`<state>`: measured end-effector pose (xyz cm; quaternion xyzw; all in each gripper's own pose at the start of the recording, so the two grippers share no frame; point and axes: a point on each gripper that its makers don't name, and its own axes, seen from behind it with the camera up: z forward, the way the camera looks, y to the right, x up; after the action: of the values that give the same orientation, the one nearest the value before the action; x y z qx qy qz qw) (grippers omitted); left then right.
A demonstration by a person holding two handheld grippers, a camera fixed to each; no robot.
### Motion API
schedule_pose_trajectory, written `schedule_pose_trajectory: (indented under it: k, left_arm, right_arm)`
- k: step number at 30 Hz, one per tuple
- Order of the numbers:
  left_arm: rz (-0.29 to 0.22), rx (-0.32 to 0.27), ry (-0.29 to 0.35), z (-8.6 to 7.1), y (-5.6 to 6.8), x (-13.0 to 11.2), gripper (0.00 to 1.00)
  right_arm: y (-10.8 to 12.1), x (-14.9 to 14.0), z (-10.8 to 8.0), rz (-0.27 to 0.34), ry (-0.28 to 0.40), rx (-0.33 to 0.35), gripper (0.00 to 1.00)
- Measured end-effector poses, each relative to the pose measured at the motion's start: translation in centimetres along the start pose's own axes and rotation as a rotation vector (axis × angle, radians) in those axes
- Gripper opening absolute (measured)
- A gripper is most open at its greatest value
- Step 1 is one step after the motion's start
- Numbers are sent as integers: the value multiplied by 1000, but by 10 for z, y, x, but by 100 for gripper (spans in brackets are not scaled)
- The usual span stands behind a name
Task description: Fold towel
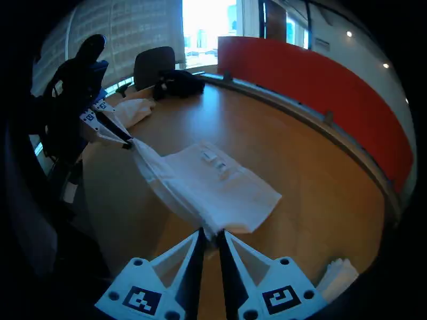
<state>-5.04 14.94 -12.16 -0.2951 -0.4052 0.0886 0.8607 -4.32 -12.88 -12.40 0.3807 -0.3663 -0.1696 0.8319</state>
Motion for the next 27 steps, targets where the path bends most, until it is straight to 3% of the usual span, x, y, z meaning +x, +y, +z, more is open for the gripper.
schedule_pose_trajectory:
  k: [9, 17, 27]
  left_arm:
    - [0, -4, 3, -5, 2, 3, 15]
    - [5, -3, 5, -3, -1, 7, 15]
    - [19, 12, 20, 16, -17, 27, 15]
  right_arm:
    - [-2, 3, -10, -4, 2, 1, 19]
    - [1, 3, -8, -10, -1, 1, 18]
    - [25, 11, 5, -18, -16, -15, 18]
